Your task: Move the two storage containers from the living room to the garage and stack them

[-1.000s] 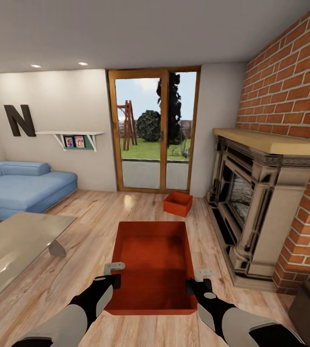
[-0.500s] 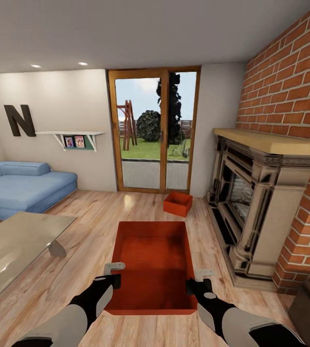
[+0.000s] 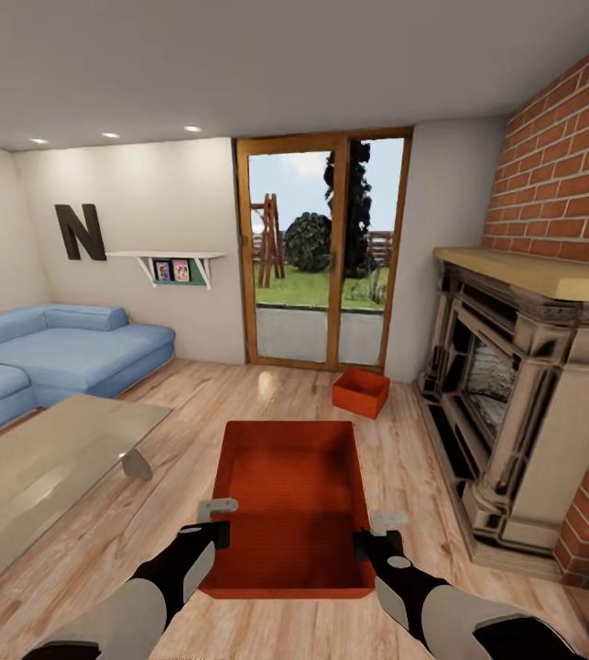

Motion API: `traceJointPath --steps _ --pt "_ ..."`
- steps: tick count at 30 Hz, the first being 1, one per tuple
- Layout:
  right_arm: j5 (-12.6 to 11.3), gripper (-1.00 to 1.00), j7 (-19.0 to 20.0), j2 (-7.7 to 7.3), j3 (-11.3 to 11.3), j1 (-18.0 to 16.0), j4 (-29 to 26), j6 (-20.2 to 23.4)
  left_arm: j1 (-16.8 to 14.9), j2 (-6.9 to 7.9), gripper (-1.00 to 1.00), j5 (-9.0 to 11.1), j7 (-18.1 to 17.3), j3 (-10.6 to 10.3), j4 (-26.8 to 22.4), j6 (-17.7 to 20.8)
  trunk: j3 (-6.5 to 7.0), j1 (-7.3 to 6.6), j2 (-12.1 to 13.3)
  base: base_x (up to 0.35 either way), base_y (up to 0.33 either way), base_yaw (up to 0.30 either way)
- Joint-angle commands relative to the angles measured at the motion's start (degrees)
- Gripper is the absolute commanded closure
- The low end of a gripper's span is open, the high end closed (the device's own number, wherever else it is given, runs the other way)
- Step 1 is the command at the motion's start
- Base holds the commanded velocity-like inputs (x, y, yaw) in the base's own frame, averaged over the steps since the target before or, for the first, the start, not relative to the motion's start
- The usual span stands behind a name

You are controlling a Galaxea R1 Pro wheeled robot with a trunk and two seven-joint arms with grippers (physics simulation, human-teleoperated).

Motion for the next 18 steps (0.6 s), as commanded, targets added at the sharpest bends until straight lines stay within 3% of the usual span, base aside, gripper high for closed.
traceJointPath --steps 1,18 --pt "-0.3 1.0 -0.2 0.02 -1.0 0.0 0.2 -0.2 -0.1 -0.01 1.0 -1.6 0.5 2.1 -0.3 -3.5 -0.04 0.01 -0.1 0.0 0.0 0.275" --pt "-0.3 1.0 -0.2 0.02 -1.0 0.0 0.2 -0.2 -0.1 -0.02 1.0 -1.6 0.5 2.1 -0.3 -3.5 0.62 0.01 -0.1 0.0 0.0 0.287"
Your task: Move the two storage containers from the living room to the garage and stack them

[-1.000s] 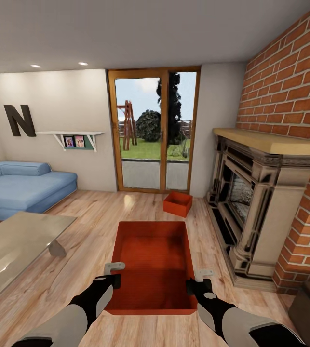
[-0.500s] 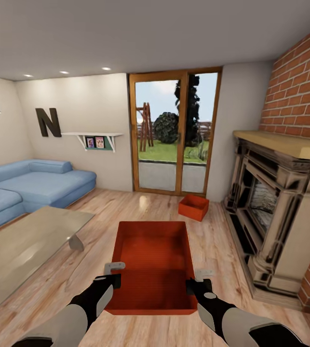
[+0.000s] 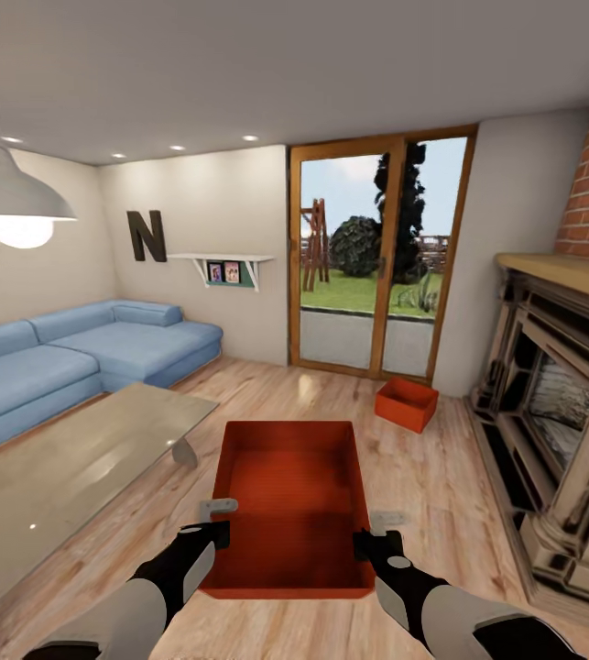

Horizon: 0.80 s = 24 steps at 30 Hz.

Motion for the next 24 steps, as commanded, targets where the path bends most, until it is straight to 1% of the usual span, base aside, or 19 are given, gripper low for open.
traceJointPath --steps 1,24 --pt "-0.2 1.0 -0.2 0.02 -1.0 0.0 0.2 -0.2 -0.1 -0.01 1.0 -1.5 0.5 2.0 -0.3 -3.5 -0.07 0.01 -0.1 0.0 0.0 0.3" --pt "-0.2 1.0 -0.2 0.02 -1.0 0.0 0.2 -0.2 -0.1 -0.01 1.0 -1.5 0.5 2.0 -0.1 -3.5 0.57 0.01 -0.1 0.0 0.0 0.3"
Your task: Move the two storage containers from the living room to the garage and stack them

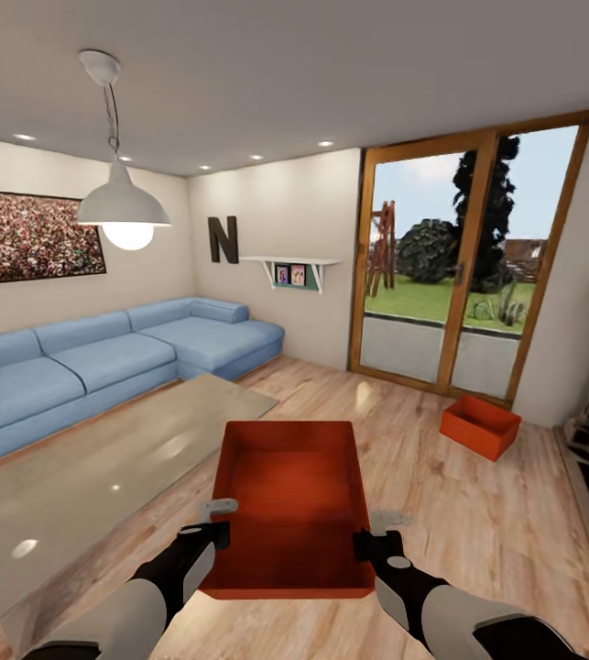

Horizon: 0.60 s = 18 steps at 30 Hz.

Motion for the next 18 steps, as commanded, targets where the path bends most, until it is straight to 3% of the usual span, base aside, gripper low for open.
traceJointPath --steps 1,18 --pt "-0.1 1.0 -0.2 0.02 -1.2 0.0 0.2 -0.2 -0.1 -0.02 1.0 -1.5 0.6 2.0 -0.3 -3.2 -0.07 0.01 -0.1 0.0 0.0 0.3" --pt "-0.1 1.0 -0.2 0.02 -1.2 0.0 0.2 -0.2 -0.1 -0.02 1.0 -1.5 0.7 2.0 -0.3 -3.2 0.38 0.01 -0.1 0.0 0.0 0.3"
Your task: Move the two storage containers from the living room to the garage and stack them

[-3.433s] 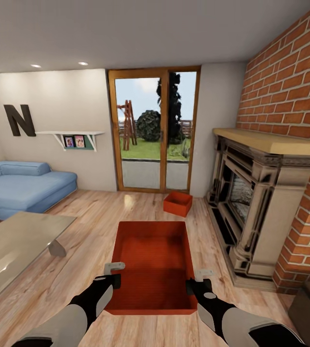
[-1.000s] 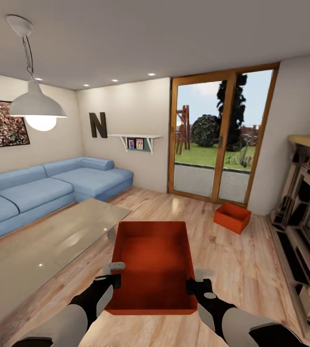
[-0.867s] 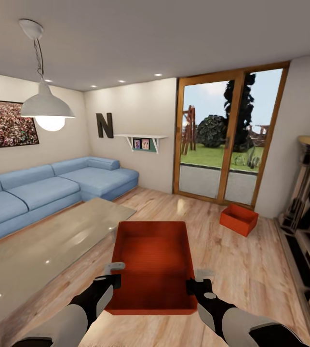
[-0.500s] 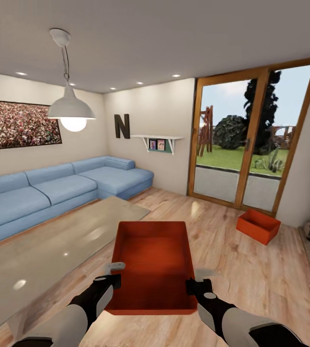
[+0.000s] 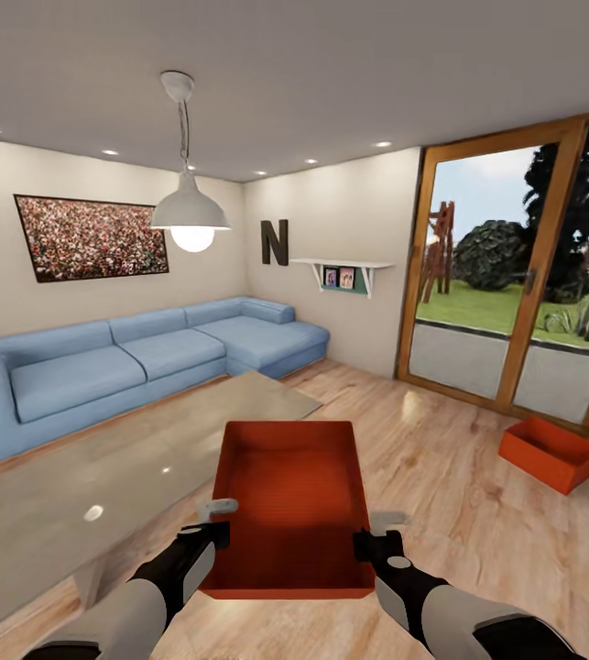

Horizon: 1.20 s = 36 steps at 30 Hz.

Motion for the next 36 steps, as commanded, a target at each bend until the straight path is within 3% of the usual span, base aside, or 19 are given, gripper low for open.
traceJointPath --steps 1,11,36 --pt "-0.1 1.0 -0.2 0.02 -1.1 0.0 0.1 -0.2 -0.1 -0.02 1.0 -1.5 0.7 1.9 -0.3 -3.2 -0.07 0.01 -0.1 0.0 0.0 0.3" --pt "-0.2 1.0 -0.2 0.02 -1.1 0.0 0.1 -0.2 -0.1 -0.09 1.0 -1.4 3.3 1.9 -0.3 -3.2 0.19 0.01 -0.1 0.0 0.0 0.3" --pt "-0.1 1.0 -0.2 0.02 -1.1 0.0 0.2 -0.2 -0.1 -0.06 1.0 -1.4 3.5 1.9 -0.4 -3.2 0.82 0.01 -0.1 0.0 0.0 0.3"
